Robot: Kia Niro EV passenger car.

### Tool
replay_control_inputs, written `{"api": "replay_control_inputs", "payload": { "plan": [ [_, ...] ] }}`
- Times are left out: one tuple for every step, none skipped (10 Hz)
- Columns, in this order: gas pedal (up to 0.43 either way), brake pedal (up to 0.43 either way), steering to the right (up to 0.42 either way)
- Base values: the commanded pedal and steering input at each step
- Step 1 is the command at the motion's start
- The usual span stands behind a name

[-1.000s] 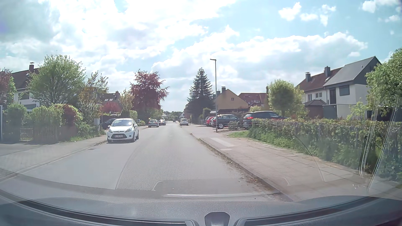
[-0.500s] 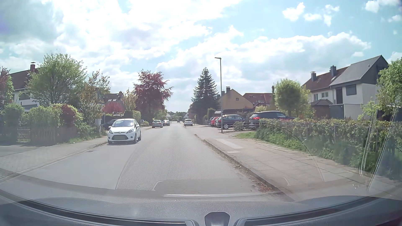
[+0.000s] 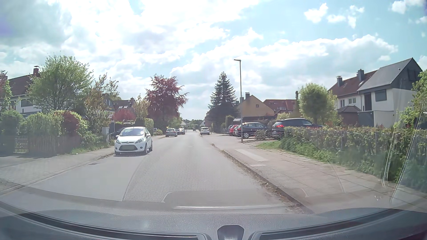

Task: Follow the waypoints while adhering to traffic rules and regulations

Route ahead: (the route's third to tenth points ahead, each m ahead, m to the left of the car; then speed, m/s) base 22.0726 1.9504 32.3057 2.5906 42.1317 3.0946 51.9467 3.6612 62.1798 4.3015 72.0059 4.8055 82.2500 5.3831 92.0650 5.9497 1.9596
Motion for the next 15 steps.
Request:
{"api": "replay_control_inputs", "payload": {
  "plan": [
    [0.098, 0.0, -0.097],
    [0.098, 0.0, -0.096],
    [0.098, 0.0, -0.096],
    [0.098, 0.0, -0.093],
    [0.098, 0.0, -0.085],
    [0.098, 0.0, -0.077],
    [0.098, 0.0, -0.069],
    [0.098, 0.0, -0.06],
    [0.098, 0.0, -0.051],
    [0.098, 0.0, -0.045],
    [0.098, 0.0, -0.035],
    [0.098, 0.0, -0.028],
    [0.098, 0.0, -0.02],
    [0.098, 0.0, -0.018],
    [0.098, 0.0, -0.018]
  ]
}}
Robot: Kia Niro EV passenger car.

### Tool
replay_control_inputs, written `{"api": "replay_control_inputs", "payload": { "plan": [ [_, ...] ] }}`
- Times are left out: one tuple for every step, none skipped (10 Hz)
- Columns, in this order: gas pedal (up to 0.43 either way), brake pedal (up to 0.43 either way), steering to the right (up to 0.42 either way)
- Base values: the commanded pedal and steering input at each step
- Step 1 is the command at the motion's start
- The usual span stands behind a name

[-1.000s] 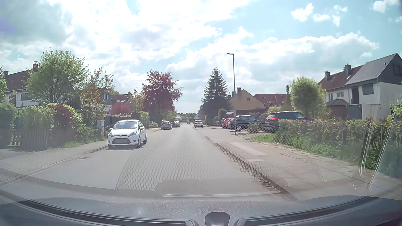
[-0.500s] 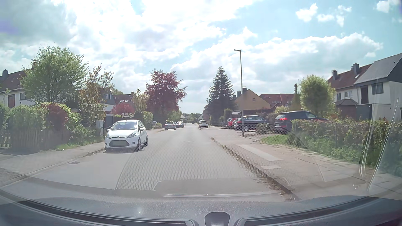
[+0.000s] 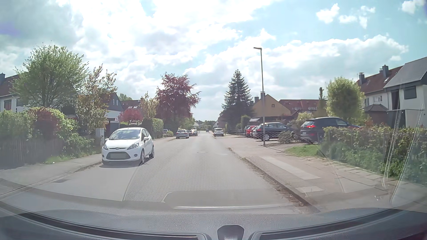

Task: Follow the waypoints while adhering to traffic rules and regulations

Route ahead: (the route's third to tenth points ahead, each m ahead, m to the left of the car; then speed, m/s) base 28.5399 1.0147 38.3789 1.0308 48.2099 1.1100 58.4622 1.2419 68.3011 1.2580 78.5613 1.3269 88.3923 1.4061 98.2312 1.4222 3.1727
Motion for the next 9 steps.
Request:
{"api": "replay_control_inputs", "payload": {
  "plan": [
    [0.098, 0.0, -0.019],
    [0.098, 0.0, -0.024],
    [0.098, 0.0, -0.03],
    [0.098, 0.0, -0.034],
    [0.098, 0.0, -0.035],
    [0.098, 0.0, -0.034],
    [0.098, 0.0, -0.029],
    [0.098, 0.0, -0.021],
    [0.098, 0.0, -0.014]
  ]
}}
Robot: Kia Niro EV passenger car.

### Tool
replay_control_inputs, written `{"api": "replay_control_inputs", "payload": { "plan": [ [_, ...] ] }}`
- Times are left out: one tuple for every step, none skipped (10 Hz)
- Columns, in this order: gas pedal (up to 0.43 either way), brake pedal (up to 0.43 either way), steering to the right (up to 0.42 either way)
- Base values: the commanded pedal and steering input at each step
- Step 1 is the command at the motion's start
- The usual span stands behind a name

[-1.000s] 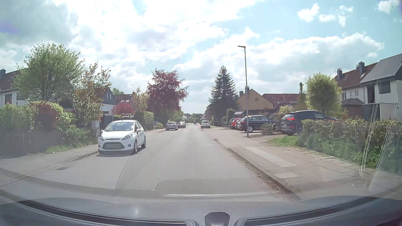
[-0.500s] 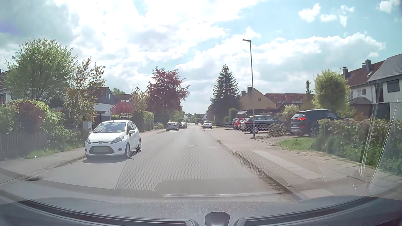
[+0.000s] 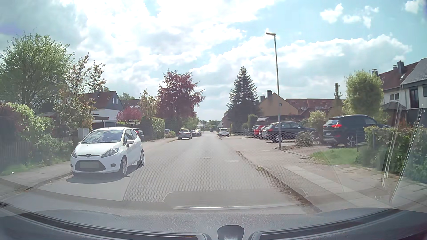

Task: Follow the waypoints while adhering to traffic rules and regulations

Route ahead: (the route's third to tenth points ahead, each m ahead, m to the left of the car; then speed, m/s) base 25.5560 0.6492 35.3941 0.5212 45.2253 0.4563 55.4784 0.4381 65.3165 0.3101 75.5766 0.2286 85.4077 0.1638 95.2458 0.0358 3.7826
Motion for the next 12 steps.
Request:
{"api": "replay_control_inputs", "payload": {
  "plan": [
    [0.098, 0.0, -0.012],
    [0.098, 0.0, -0.013],
    [0.098, 0.0, -0.013],
    [0.098, 0.0, -0.013],
    [0.098, 0.0, -0.012],
    [0.098, 0.0, -0.012],
    [0.087, 0.0, -0.012],
    [0.059, 0.0, -0.01],
    [0.059, 0.0, -0.009],
    [0.0, 0.0, -0.009],
    [0.0, 0.0, -0.008],
    [0.0, 0.0, -0.008]
  ]
}}
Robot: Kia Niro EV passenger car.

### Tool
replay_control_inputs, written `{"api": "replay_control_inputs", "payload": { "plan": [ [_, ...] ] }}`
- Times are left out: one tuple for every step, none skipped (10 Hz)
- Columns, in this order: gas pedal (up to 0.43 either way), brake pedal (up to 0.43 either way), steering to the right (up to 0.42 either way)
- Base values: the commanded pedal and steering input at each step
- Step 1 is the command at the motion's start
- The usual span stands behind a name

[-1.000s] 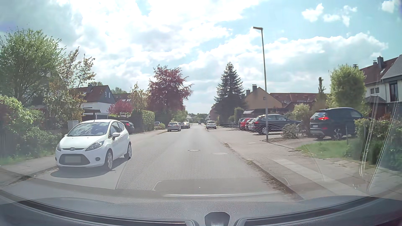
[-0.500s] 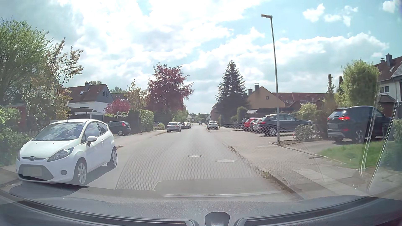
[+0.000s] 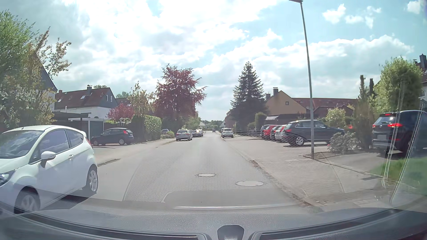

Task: Follow the waypoints while adhering to traffic rules and regulations

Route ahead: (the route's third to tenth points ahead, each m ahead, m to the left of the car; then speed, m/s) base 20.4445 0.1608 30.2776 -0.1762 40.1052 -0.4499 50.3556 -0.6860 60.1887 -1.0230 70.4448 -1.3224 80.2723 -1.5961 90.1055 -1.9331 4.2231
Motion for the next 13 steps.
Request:
{"api": "replay_control_inputs", "payload": {
  "plan": [
    [0.0, 0.0, -0.008],
    [0.0, 0.0, -0.008],
    [0.0, 0.0, -0.007],
    [0.0, 0.0, -0.005],
    [0.0, 0.0, -0.004],
    [0.0, 0.0, -0.004],
    [0.0, 0.012, -0.004],
    [0.0, 0.012, -0.003],
    [0.0, 0.012, -0.003],
    [0.0, 0.012, -0.003],
    [0.0, 0.018, -0.003],
    [0.0, 0.024, -0.003],
    [0.0, 0.043, -0.004]
  ]
}}
